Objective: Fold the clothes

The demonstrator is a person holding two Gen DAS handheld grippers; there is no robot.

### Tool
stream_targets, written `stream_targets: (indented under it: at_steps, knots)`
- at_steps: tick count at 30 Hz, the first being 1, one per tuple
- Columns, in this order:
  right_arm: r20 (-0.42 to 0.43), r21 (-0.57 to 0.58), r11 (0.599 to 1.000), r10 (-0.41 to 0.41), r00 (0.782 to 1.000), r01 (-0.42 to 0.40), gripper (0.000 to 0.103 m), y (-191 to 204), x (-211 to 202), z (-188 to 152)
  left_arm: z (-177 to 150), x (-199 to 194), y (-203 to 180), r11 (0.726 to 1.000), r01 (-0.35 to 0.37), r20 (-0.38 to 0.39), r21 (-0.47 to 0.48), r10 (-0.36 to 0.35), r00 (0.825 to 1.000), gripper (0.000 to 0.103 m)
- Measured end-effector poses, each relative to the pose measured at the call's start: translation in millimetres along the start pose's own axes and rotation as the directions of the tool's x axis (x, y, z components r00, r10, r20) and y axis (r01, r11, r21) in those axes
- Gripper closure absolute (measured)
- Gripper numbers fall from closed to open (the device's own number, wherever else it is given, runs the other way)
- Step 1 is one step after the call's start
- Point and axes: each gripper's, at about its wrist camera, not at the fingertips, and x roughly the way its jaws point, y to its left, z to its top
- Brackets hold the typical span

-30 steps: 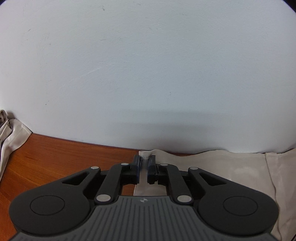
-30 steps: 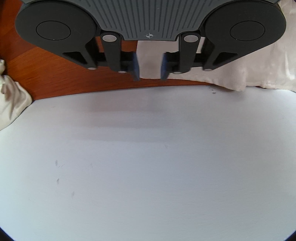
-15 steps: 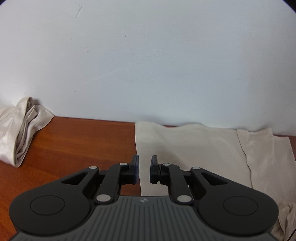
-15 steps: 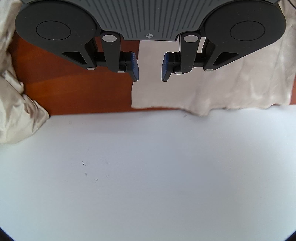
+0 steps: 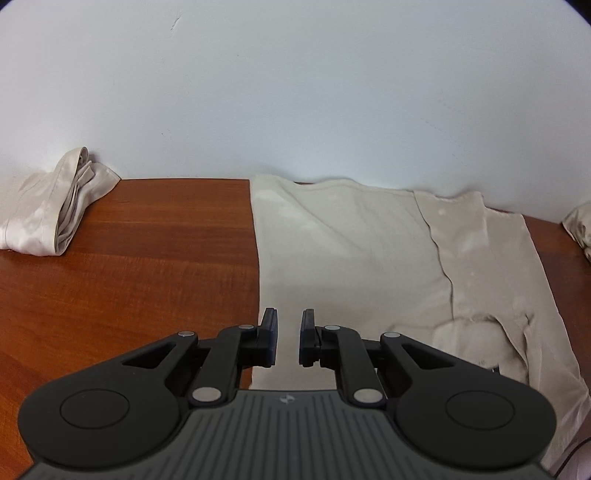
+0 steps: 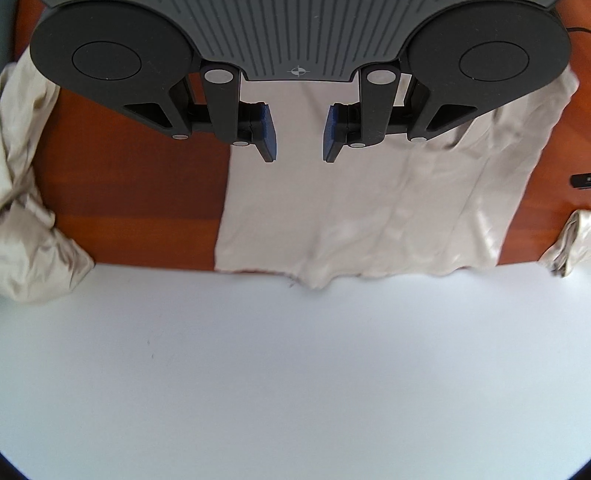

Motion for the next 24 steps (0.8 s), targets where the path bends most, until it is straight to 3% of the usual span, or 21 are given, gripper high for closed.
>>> stream_targets:
  at_steps: [11, 18, 24]
  knots:
    - [-0.065, -0.012, 1.0, 0.018, 0.998, -0.019, 0.071, 34, -5, -72, -60, -19, -35, 0.997, 0.075, -0.066, 0.027, -0.073, 0.995, 0.088]
    - [-0.121, -0.011, 0.999, 0.03, 0.992, -0.031, 0.071, 52, 16, -106, -79, -8, -52, 0.993, 0.111, -0.117, 0.049, -0.104, 0.988, 0.088]
    - [-0.154, -0.034, 0.998, 0.04, 0.987, -0.046, 0.068, 72, 38, -122, -94, 10, -70, 0.983, 0.136, -0.162, 0.123, -0.115, 0.98, 0.088]
